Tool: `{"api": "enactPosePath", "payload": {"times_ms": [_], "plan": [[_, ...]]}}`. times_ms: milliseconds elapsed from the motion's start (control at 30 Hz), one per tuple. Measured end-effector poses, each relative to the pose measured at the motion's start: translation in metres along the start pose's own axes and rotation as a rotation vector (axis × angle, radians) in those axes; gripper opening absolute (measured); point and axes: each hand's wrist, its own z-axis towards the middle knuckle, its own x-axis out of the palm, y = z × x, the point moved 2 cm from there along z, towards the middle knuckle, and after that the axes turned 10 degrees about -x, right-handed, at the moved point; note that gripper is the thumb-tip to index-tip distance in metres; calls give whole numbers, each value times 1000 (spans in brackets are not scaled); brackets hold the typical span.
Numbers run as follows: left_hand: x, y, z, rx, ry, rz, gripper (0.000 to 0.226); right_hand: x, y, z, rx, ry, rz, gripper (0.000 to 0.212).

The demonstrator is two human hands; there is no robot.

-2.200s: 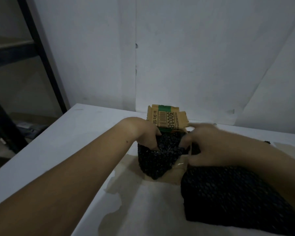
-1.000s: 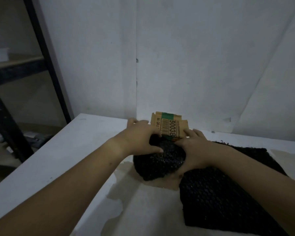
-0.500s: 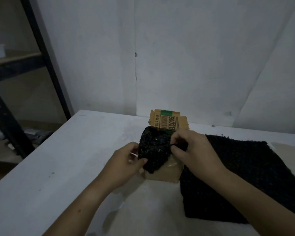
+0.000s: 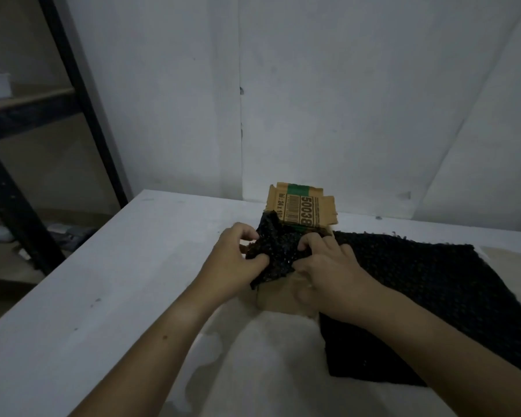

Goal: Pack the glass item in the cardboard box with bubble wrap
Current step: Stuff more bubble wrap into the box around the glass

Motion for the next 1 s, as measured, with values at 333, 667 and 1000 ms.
{"api": "enactPosePath", "payload": {"times_ms": [333,667,1000], "plan": [[13,-66,45,-379,324,712,93,6,-4,-14,-39,-89,56,38],[-24,-43,35,-75,391,328,66,-26,-38,3,108,-221,-17,61],[-4,-58,49,-92,437,912,54,-29,-52,41,189,392,-67,73]]}}
